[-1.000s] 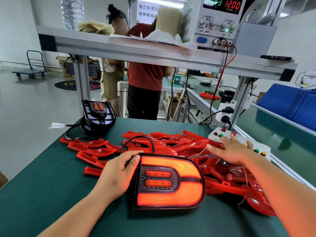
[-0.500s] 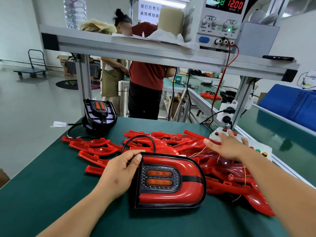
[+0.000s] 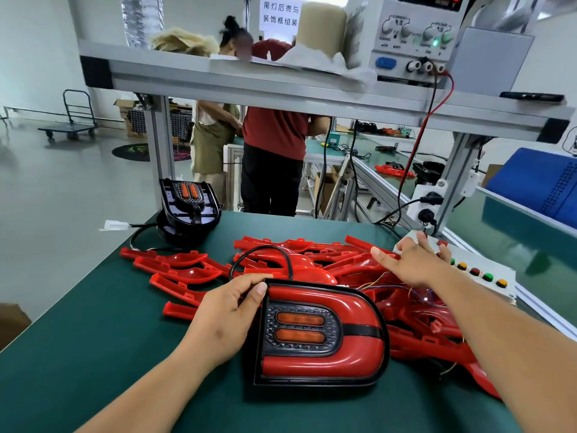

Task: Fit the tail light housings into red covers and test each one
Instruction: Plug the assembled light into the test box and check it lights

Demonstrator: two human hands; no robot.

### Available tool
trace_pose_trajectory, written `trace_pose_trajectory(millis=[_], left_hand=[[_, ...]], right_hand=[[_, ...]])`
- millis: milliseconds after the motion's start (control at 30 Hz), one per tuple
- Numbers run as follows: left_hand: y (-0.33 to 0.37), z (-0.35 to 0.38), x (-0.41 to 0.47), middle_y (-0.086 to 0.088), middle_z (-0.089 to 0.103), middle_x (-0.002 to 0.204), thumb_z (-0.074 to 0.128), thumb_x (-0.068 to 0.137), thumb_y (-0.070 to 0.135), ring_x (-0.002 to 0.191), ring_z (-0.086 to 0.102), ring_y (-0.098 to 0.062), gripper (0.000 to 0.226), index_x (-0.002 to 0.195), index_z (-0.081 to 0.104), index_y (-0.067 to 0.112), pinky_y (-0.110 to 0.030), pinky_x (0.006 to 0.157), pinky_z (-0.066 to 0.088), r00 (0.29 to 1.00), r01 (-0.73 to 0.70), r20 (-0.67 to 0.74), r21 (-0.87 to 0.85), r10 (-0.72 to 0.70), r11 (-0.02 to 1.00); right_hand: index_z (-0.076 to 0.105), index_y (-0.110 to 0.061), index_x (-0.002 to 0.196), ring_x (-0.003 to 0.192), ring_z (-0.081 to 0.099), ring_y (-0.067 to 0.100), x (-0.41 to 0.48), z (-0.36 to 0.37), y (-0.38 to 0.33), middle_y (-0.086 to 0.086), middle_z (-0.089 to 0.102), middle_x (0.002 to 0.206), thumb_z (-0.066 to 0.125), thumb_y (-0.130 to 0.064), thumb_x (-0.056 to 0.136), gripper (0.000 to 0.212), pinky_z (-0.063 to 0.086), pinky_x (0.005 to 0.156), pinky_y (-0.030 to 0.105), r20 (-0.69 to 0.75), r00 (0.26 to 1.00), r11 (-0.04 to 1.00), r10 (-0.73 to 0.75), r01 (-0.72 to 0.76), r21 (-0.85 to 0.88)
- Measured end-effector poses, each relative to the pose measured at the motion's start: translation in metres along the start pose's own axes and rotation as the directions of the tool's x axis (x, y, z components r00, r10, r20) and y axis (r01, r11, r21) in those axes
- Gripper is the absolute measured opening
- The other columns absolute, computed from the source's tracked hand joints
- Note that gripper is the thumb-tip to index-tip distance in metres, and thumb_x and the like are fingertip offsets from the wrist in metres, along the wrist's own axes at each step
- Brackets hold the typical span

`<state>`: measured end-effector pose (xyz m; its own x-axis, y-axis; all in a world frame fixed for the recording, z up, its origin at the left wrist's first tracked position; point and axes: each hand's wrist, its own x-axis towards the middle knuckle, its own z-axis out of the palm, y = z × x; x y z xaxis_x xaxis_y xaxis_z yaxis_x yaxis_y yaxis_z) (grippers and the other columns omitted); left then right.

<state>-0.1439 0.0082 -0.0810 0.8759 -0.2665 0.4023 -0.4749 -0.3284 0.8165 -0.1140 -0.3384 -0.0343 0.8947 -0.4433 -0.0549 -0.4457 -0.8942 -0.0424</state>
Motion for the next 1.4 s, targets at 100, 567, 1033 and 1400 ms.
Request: trace_pose_trajectory(millis=[100, 567, 1033, 1400], left_hand=[[-0.002, 0.000, 0.001, 0.041, 0.062, 0.098, 0.052, 0.098, 0.026, 0.102, 0.050, 0.025, 0.024, 0.109, 0.063, 0.046, 0.006, 0.078, 0.034, 1.000, -0.008, -0.008, 0.032, 0.009, 0.999], [0.002, -0.001, 0.000, 0.050, 0.057, 0.098, 0.051, 0.098, 0.025, 0.099, 0.049, 0.028, 0.026, 0.106, 0.061, 0.048, 0.007, 0.075, 0.034, 1.000, -0.020, 0.003, 0.038, 0.020, 0.999], [0.002, -0.001, 0.000, 0.032, 0.063, 0.099, 0.051, 0.099, 0.023, 0.098, 0.049, 0.029, 0.025, 0.109, 0.063, 0.043, 0.007, 0.074, 0.035, 1.000, 0.009, 0.002, 0.032, -0.009, 0.999], [-0.001, 0.002, 0.001, 0.036, 0.066, 0.095, 0.055, 0.098, 0.023, 0.100, 0.052, 0.025, 0.024, 0.102, 0.065, 0.044, 0.006, 0.076, 0.035, 0.999, 0.044, -0.002, -0.055, -0.044, 0.997]], right_hand=[[0.032, -0.019, 0.149, 0.151, -0.008, 0.018, 0.000, 0.000, 0.001, 0.010, 0.003, 0.164, 0.002, -0.095, 0.051, 0.128, -0.011, 0.115, 0.050, 0.009, 1.000, 1.000, 0.002, -0.002, 0.005], [0.034, -0.020, 0.148, 0.151, -0.006, 0.017, 0.003, 0.003, 0.006, 0.008, 0.007, 0.164, 0.002, -0.098, 0.047, 0.131, -0.005, 0.115, 0.053, -0.006, 1.000, 1.000, -0.017, 0.017, 0.010], [0.034, -0.021, 0.143, 0.151, -0.001, 0.021, 0.004, 0.010, 0.009, 0.007, 0.026, 0.158, 0.004, -0.103, 0.039, 0.136, 0.000, 0.115, 0.054, -0.022, 1.000, 0.999, -0.017, 0.018, 0.028], [0.020, -0.024, 0.150, 0.148, 0.006, 0.036, -0.004, 0.010, 0.010, 0.010, 0.028, 0.156, 0.016, -0.094, 0.068, 0.108, 0.004, 0.115, 0.060, -0.002, 0.998, 0.998, 0.057, -0.057, -0.014]])
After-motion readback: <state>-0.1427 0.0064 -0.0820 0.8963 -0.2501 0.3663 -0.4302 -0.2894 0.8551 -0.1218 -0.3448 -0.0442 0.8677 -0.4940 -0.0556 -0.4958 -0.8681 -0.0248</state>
